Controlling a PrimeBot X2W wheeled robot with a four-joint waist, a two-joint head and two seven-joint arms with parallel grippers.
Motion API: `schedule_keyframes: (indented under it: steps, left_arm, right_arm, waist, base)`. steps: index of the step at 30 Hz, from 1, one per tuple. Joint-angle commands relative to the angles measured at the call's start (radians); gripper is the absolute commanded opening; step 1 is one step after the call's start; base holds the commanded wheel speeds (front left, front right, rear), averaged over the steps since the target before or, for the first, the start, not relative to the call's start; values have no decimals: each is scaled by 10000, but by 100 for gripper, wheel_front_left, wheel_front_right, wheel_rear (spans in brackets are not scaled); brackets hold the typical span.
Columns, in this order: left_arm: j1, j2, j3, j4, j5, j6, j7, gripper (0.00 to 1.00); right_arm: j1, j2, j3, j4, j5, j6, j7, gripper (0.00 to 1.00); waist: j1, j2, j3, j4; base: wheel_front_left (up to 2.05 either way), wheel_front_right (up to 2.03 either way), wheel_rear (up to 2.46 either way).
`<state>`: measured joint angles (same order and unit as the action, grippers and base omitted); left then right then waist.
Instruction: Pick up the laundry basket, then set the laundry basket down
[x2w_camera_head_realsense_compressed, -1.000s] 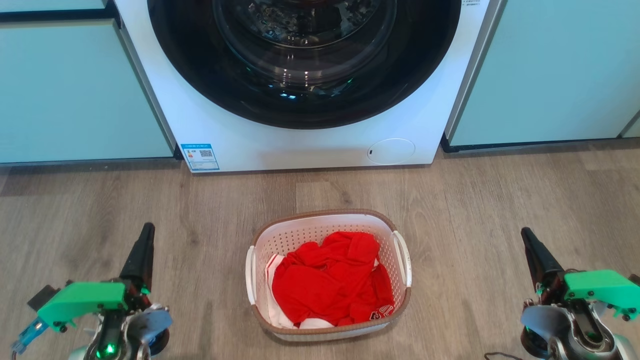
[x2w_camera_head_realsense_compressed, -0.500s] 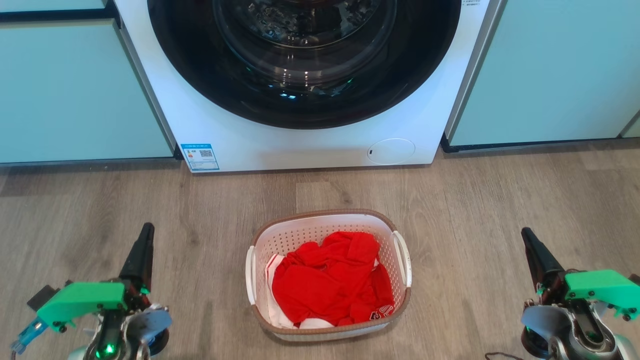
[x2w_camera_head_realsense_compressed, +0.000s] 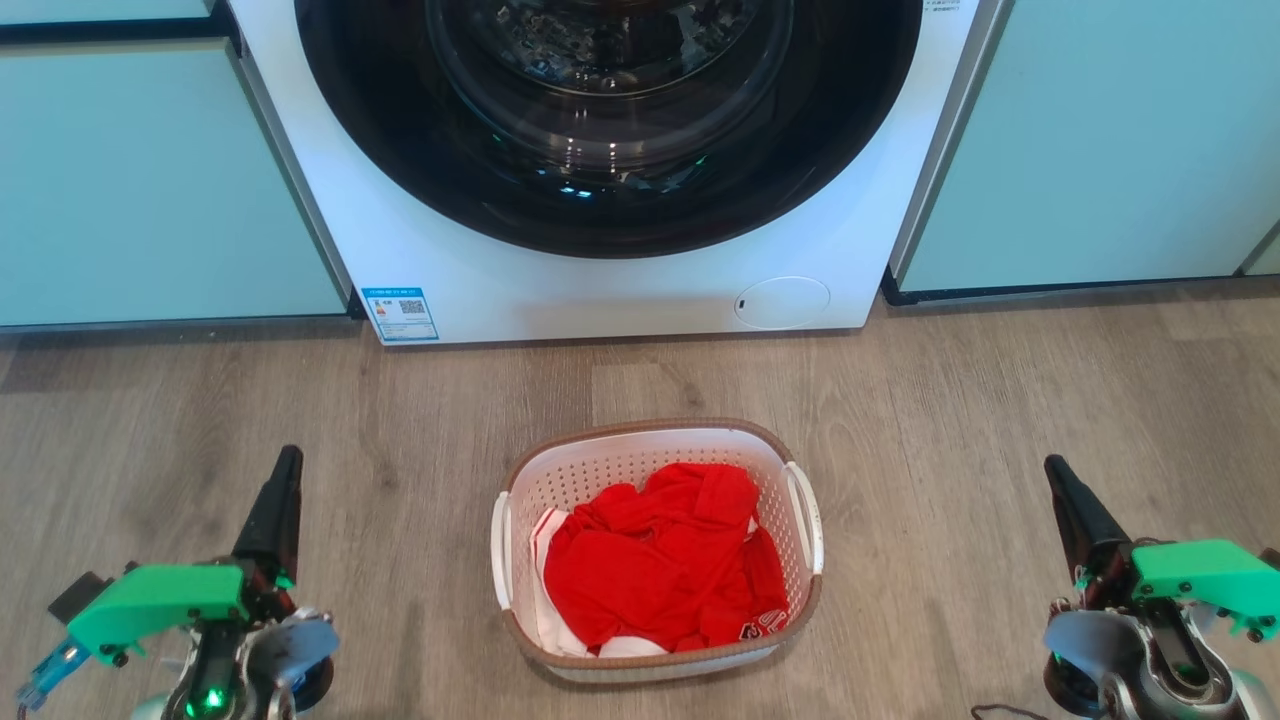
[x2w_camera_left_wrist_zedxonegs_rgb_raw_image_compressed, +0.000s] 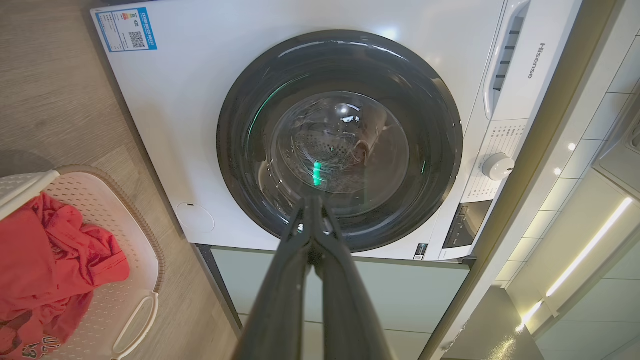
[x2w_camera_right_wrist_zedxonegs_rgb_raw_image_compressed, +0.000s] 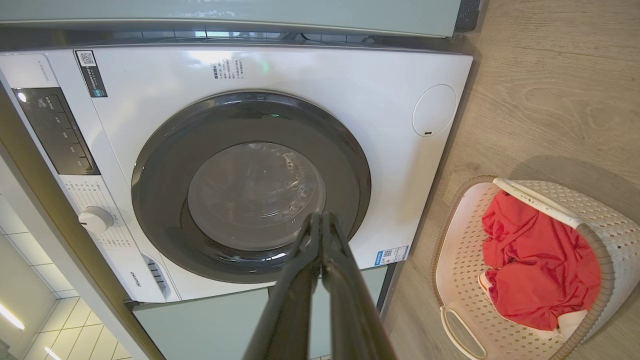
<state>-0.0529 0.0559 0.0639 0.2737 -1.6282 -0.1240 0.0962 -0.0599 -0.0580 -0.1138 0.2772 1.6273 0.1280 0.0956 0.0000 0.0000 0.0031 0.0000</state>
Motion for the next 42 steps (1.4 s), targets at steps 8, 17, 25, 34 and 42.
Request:
schedule_keyframes:
  steps: [8,17,25,34,42]
  left_arm:
    - [-538,51,354,-291,77,-67,54,0]
    - [-540,39,372,-291,92,-67,69,0]
    - [-541,28,386,-290,104,-67,80,0]
    - [-542,19,399,-290,115,-67,91,0]
    - [-543,11,411,-289,125,-67,100,0]
  right_arm:
    - [-467,-25,137,-332,-73,27,66,0]
    - [-469,-13,120,-331,-88,27,80,0]
    - [-470,-3,106,-330,-99,27,91,0]
    - [-471,6,93,-329,-110,27,101,0]
    - [-473,14,82,-328,-119,27,110,0]
  waist:
    - [0,0,0,0]
    - [0,0,0,0]
    - [0,0,0,0]
    - [0,0,0,0]
    - [0,0,0,0]
  base:
    - [0,0,0]
    - [0,0,0]
    - [0,0,0]
    - [0,0,0]
    - [0,0,0]
